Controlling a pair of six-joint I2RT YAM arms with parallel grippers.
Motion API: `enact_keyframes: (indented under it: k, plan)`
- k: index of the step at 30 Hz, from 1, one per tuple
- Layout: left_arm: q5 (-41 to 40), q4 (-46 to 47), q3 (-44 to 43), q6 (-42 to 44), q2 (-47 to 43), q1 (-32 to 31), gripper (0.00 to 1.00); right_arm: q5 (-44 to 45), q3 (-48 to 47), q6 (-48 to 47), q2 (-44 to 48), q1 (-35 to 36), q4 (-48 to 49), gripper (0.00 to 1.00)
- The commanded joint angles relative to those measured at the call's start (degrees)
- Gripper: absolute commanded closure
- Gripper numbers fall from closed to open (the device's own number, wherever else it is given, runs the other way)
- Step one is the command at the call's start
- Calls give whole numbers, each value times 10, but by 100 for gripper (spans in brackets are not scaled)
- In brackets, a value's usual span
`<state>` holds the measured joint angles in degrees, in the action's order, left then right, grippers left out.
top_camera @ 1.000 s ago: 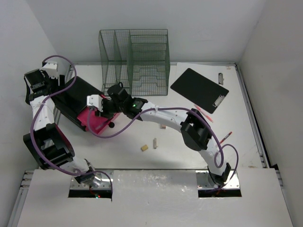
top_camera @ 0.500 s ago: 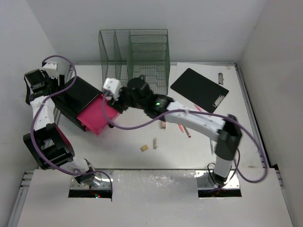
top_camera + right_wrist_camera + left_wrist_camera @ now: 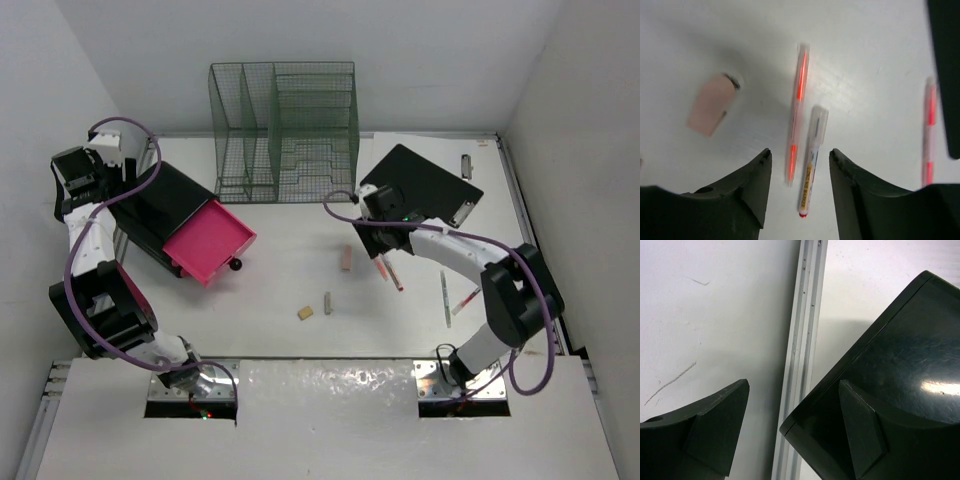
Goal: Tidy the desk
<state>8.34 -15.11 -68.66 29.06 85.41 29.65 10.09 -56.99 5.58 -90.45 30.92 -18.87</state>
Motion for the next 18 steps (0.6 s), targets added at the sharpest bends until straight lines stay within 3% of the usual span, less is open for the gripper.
enact_keyframes:
  k: [1,18]
  plan:
    - [-7,-98,26,0,16,0,28,5,9,27,-5,-15,-42,53]
    - [-15,-101,29,14,2,1,28,-37,36,41,-102,-58,-1,71]
